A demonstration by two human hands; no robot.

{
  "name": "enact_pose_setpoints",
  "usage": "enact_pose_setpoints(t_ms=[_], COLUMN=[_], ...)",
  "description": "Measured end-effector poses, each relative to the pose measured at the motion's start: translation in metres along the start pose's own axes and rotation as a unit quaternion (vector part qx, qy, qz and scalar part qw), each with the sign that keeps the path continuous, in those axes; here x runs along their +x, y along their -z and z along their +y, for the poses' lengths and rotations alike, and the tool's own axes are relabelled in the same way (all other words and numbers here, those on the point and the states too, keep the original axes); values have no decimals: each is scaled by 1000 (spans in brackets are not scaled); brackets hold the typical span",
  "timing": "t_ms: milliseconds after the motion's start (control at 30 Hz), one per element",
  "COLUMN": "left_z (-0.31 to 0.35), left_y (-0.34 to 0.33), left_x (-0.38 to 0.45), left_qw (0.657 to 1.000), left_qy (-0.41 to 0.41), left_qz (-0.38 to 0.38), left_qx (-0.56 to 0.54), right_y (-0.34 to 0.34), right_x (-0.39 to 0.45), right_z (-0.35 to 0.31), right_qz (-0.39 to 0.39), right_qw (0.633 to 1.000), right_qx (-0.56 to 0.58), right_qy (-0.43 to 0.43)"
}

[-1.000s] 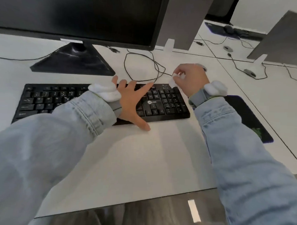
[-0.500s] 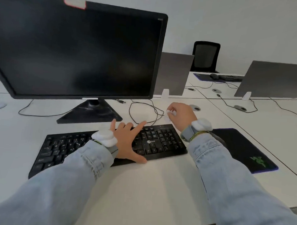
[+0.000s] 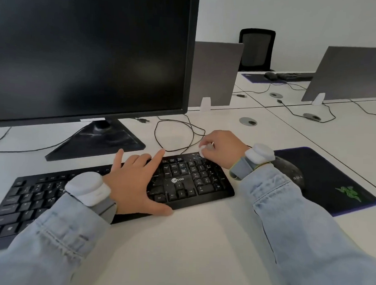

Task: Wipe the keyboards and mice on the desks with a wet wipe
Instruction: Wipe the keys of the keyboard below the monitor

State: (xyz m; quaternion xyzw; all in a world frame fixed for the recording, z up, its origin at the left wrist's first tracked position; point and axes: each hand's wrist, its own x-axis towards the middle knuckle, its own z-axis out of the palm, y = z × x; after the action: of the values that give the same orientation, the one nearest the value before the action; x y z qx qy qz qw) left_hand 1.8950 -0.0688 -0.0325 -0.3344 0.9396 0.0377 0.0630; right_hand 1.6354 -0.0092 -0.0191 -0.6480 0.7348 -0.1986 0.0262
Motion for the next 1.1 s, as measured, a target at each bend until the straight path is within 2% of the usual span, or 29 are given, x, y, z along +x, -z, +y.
enact_pose_setpoints(t_ms=[167,300,367,500,600,700,767,900,1100], left_z=[21,30,29,28,29,28,28,28,27], left_y=[0,-8,-12,-14,-13,-14,-17,-22,-24], left_x=[12,22,23,24,21,18,18,17,17], left_qw=[999,998,998,998,999,998,997,993,993], left_qy=[-12,-13,-14,-11,-1,6,7,9,15], left_qz=[26,55,65,60,55,67,78,112,117], left_qx=[-28,-7,3,3,2,9,17,29,24], right_y=[1,-4,-8,-21,-16,-13,-17,-27,-18], right_x=[-3,0,1,1,2,2,1,2,3], right_z=[3,5,-4,-21,-7,-1,-10,-30,-7], right_qz=[8,65,93,45,37,66,85,34,60], right_qw=[1000,996,994,998,999,997,996,998,995], right_qx=[9,13,32,2,-27,-21,5,-7,-44], right_qy=[-16,-59,-37,32,-2,-45,-19,44,-60])
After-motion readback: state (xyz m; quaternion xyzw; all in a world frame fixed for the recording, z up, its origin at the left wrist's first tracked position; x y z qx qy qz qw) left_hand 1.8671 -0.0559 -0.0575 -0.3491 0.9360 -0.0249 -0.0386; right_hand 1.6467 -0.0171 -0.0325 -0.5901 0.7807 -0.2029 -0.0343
